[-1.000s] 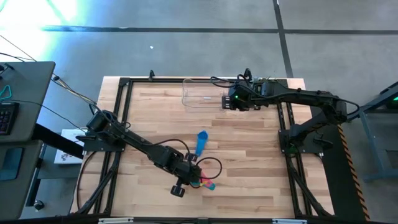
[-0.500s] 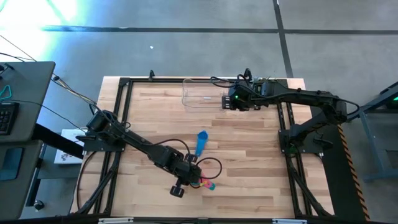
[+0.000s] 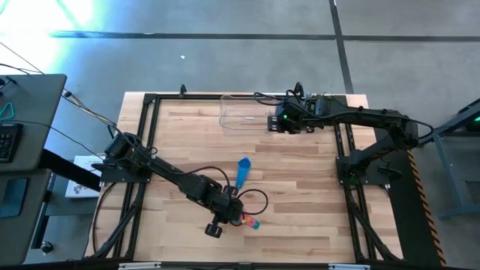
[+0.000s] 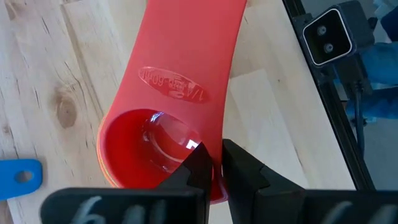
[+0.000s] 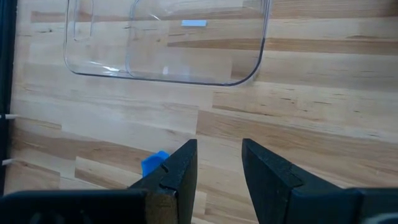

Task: Nest measuring cups in basket
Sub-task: Stack the red measuring cup in the light blue measuring cup

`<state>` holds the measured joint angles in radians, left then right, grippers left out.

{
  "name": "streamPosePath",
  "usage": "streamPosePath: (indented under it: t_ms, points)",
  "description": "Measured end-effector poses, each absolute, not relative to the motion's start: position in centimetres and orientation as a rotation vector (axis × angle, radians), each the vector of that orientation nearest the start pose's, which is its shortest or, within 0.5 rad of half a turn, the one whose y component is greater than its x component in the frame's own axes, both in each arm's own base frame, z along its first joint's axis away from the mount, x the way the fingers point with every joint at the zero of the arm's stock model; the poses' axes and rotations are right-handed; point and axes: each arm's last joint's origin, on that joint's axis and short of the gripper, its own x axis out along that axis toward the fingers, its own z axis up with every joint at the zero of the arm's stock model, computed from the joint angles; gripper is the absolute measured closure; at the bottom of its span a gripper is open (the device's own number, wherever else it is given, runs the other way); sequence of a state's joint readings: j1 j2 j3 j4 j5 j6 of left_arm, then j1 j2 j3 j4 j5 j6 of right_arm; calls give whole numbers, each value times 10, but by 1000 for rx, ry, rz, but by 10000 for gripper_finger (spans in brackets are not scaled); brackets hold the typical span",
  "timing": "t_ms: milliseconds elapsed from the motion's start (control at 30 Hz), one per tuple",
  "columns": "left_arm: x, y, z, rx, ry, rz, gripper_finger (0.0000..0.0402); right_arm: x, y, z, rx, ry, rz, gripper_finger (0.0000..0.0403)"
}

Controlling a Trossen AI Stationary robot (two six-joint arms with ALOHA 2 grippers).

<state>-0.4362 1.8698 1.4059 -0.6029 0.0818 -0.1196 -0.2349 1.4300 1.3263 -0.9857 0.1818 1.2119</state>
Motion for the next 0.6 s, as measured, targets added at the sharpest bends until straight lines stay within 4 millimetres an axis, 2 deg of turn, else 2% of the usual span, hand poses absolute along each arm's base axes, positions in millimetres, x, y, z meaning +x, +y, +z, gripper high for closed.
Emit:
streamPosePath:
  t_ms: [600]
  points:
    - [354,-168,216,79,1075,-406,311,269,-70,314,1090,734,-983,284]
